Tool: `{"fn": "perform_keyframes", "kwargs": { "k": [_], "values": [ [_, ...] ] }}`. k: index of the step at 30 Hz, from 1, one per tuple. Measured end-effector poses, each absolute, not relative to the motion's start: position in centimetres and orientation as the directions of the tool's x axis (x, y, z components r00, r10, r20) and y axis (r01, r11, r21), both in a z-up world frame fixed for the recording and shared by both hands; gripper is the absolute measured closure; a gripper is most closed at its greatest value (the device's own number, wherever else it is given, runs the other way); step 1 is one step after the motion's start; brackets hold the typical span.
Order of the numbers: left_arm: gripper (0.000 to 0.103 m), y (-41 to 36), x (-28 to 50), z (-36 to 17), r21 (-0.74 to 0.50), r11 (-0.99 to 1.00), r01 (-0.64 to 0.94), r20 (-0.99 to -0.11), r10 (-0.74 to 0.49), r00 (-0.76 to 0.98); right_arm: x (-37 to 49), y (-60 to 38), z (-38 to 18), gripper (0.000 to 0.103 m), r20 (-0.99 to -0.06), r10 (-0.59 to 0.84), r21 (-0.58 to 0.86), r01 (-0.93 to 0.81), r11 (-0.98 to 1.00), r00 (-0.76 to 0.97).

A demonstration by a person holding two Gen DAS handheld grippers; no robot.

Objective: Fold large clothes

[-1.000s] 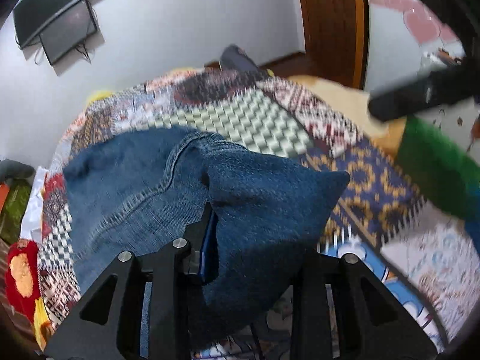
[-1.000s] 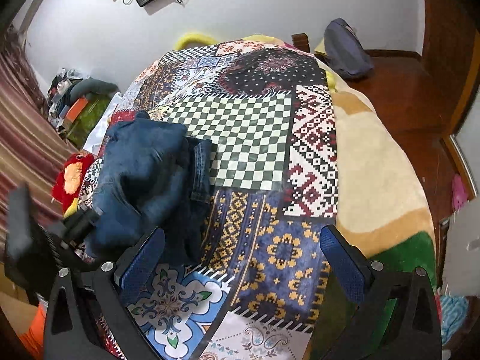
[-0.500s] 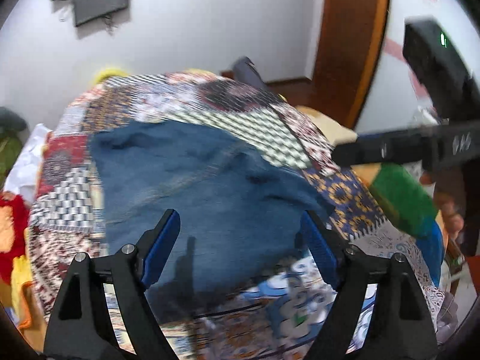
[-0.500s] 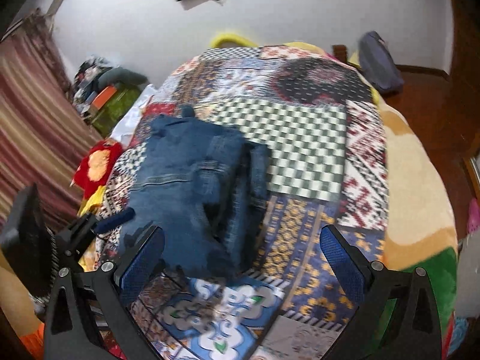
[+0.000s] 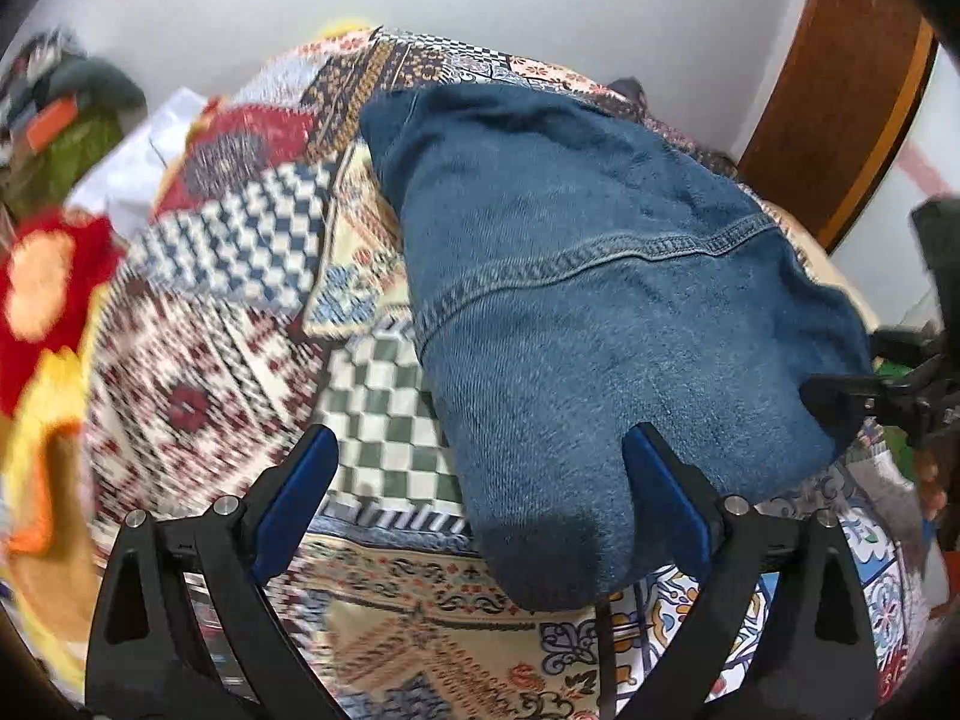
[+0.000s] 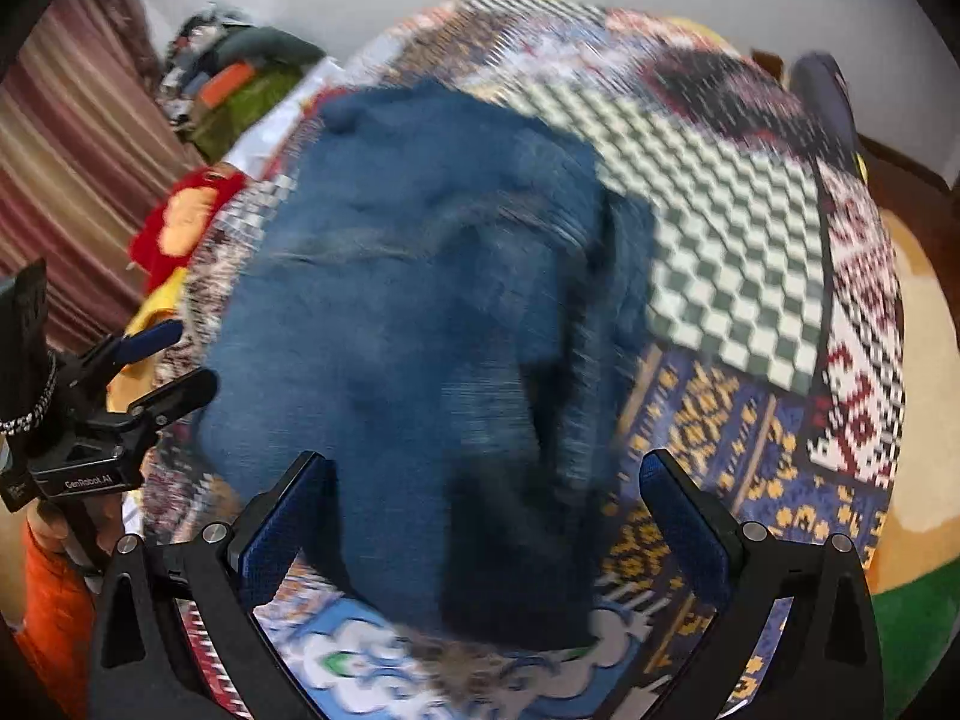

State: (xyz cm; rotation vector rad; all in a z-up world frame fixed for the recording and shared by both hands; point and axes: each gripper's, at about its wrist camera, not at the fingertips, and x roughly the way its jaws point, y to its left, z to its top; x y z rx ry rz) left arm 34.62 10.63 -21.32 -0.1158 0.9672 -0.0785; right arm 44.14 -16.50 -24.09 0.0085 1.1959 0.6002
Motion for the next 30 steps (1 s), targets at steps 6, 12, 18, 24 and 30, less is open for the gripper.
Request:
{"fn": "perform_keyframes", "kwargs": {
  "k": [6, 12, 18, 24, 30],
  "values": [
    [0.001, 12.5, 34.2, -22.8, -0.313, 0.947, -0.072, -0.805, -0.224, 0.549, 44.8, -21.5, -25.4, 0.0, -0.871, 0.444, 0.356, -0.354, 0.865, 0.209],
    [0.001, 11.9, 33.2, -20.4, -0.174, 0.984, -0.048, -0.818, -0.117, 0.564, 44.3, -22.8, -22.4, 0.0, -0.874, 0.385, 0.275, -0.351, 0.895, 0.297],
    [0.001, 12.9, 33.8, -16.8, -0.071, 0.997, -0.025, -0.779, -0.04, 0.626, 46.0, -22.8, -18.6, 0.0, -0.818, 0.442, 0.322, -0.344, 0.882, 0.368],
    [0.001, 13.2, 38.0, -14.9, -0.088, 0.996, 0.012, -0.754, -0.075, 0.653, 47.8, -18.9, -16.8, 0.0, -0.789, 0.478, 0.316, -0.412, 0.855, 0.387],
    [0.001, 12.0, 43.6, -16.1, -0.092, 0.993, 0.07, -0.771, -0.116, 0.627, 49.9, -14.0, -17.1, 0.0, -0.781, 0.513, 0.306, -0.498, 0.812, 0.357]
  ]
}}
